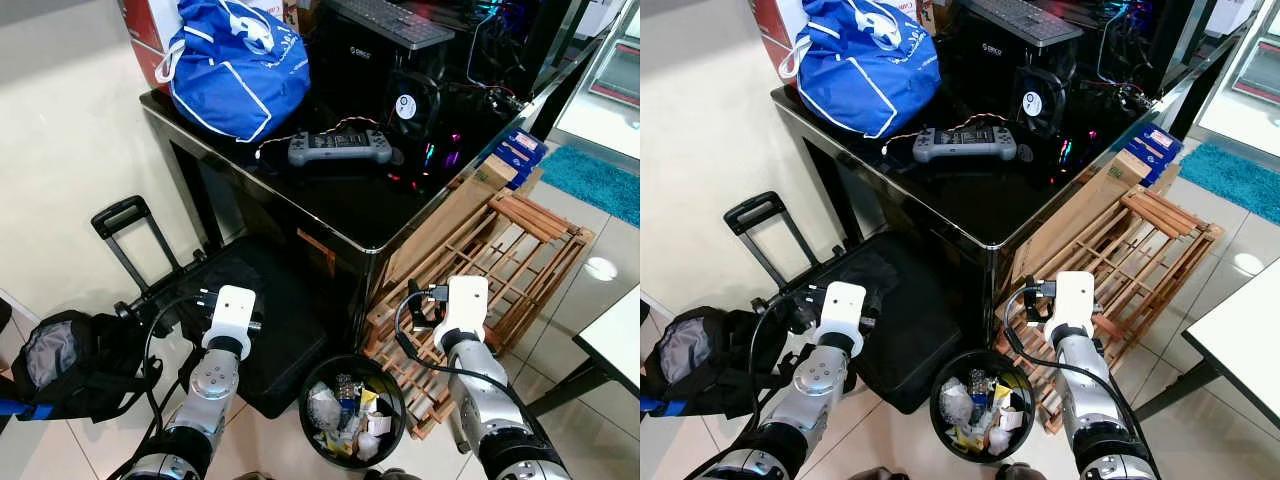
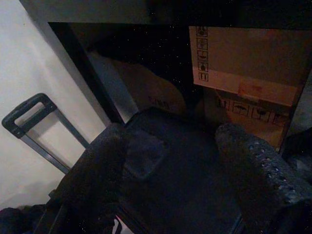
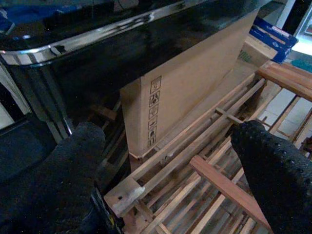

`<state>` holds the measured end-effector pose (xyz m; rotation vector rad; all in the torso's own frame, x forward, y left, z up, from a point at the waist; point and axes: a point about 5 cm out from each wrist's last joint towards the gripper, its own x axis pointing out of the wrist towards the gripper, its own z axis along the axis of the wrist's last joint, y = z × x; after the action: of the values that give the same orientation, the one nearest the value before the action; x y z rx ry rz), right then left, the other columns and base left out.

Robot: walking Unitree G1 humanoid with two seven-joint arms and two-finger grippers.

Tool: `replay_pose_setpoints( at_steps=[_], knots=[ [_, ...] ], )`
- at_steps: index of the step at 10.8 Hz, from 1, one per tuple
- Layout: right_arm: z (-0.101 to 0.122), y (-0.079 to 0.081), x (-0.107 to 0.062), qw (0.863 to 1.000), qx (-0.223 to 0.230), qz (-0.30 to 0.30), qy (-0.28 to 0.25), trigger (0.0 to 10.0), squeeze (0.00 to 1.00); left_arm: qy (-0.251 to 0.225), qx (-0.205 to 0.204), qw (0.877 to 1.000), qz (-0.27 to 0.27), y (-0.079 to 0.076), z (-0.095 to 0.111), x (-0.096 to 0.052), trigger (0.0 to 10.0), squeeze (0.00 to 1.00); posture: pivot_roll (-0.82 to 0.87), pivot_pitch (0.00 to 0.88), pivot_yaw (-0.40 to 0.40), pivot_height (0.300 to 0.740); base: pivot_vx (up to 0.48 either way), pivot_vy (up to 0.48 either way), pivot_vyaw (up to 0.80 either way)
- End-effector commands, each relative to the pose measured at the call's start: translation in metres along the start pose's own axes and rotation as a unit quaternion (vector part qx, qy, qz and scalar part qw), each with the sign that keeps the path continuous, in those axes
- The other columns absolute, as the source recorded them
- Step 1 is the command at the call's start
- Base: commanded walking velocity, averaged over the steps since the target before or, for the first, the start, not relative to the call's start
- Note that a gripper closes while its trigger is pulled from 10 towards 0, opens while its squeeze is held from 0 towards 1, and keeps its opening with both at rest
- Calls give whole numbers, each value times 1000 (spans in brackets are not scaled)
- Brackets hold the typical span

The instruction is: Picking trash to rubbish bin

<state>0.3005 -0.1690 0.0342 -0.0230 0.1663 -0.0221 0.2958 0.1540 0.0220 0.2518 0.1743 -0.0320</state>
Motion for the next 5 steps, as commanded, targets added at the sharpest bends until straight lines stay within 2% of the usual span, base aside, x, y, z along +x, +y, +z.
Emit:
replay_pose_setpoints(
  at_steps=[1, 5],
  knots=[
    [2, 1, 2, 1000, 5, -5, -3, 10000, 0, 7, -3, 1000, 13, 4, -3, -1, 10000, 0, -48, 66, 38, 740, 0, 0, 0],
    [3, 2, 4, 1000, 5, -4, -4, 10000, 0, 5, -9, 1000, 18, 4, -2, 0, 10000, 0, -45, 61, 33, 740, 0, 0, 0]
  ],
)
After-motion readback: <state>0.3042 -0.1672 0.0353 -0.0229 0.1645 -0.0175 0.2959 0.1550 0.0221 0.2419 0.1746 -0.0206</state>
